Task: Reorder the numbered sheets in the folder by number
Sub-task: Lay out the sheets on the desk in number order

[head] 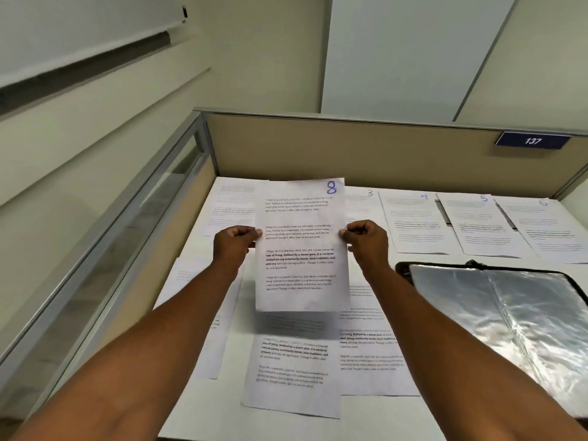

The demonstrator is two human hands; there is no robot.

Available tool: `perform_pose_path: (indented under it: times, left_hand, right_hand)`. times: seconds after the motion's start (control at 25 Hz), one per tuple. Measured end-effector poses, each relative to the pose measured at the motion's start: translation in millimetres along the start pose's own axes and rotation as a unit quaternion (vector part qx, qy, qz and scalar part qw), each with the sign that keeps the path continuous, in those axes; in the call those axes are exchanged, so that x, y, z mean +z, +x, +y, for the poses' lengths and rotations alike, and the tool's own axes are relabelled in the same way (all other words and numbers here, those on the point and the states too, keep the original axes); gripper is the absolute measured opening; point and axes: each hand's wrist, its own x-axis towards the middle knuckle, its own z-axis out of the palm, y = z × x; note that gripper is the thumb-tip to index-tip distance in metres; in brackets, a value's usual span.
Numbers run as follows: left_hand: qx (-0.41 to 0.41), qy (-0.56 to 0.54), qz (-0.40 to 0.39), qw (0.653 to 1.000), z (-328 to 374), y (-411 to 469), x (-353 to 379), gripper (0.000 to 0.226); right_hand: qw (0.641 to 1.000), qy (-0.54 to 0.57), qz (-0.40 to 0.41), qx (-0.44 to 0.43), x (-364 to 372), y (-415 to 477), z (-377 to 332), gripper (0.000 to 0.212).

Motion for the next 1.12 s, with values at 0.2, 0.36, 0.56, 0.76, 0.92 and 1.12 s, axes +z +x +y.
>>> perform_pose_path:
  times: [0.2, 0.36, 0.56, 0.76, 0.92, 1.12]
  left_hand:
    - [-0.044, 0.054, 0.021, 0.997, -47, 5, -38, 0.012]
    - [-0.093, 0.114, 0.031, 0.989, -83, 5, -66, 0.01]
    - [-0.095, 0.2, 0.022, 0.975, -121, -5, -89, 0.009]
    - [-0.055, 0.302, -0.003, 0.952, -142, -19, -96, 0.018]
    - [0.079, 0.445, -0.01, 0.892, -151, -28, -103, 0.028]
    - [0.099, 0.496, -0.027, 0.862, -169, -29, -115, 0.044]
  right_hand:
    - [0.998, -0.054, -0.02, 0.028, 32, -36, 46, 0.021]
    - [0.993, -0.095, -0.031, 0.057, 56, -67, 72, 0.017]
    - [0.981, -0.158, -0.057, 0.098, 75, -99, 100, 0.024]
    - [0.975, -0.196, -0.05, 0.096, 79, -120, 124, 0.023]
    - [0.971, -0.215, -0.054, 0.09, 80, -123, 125, 0.021]
    - [0.969, -0.22, -0.057, 0.096, 82, -123, 130, 0.018]
